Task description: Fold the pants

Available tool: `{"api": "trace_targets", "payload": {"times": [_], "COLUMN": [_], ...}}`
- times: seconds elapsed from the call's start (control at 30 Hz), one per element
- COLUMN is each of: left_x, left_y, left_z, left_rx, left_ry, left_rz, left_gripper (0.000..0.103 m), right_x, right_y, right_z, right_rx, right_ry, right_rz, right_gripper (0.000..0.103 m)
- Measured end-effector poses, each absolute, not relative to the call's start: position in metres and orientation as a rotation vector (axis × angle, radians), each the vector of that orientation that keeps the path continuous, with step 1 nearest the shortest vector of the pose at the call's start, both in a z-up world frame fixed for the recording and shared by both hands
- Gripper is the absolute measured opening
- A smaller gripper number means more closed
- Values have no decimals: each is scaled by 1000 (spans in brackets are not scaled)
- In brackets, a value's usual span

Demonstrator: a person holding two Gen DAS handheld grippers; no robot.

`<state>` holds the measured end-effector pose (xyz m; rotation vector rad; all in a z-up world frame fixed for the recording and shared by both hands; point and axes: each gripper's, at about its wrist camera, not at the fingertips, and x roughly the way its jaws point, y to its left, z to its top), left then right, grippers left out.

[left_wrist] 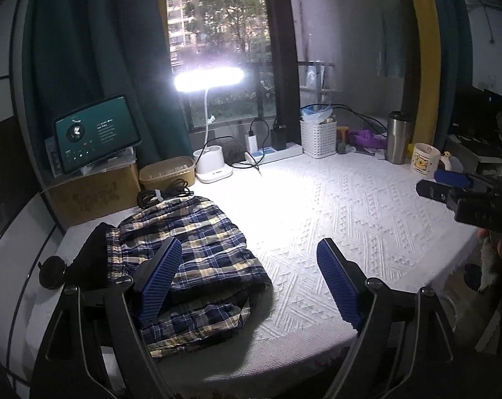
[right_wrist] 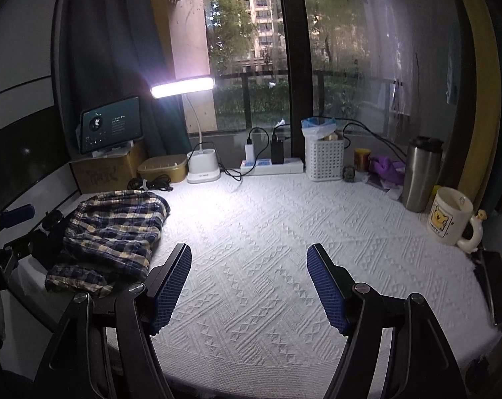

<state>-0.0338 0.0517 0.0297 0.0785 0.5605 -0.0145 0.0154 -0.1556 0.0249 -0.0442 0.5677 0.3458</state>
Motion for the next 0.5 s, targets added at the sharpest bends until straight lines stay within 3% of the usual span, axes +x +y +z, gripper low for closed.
{"api": "trace_targets", "payload": {"times": [0.23,0.37,0.5], "left_x": [-47,-56,-65], "left_y": [54,56,58], "left_z": [46,57,64], "left_rx": [62,55,46], "left_ry": [497,443,392], "left_rz": [9,21,30], "left_gripper": [85,96,98], "right_x": [2,-6,-14], "right_y": [-154,-151,-148], "right_z": [44,54,64], "right_rx": [-63,-73,-83], "right_ry": [525,502,477], "right_rz": [340,340,344], "right_gripper": [75,82,84]}}
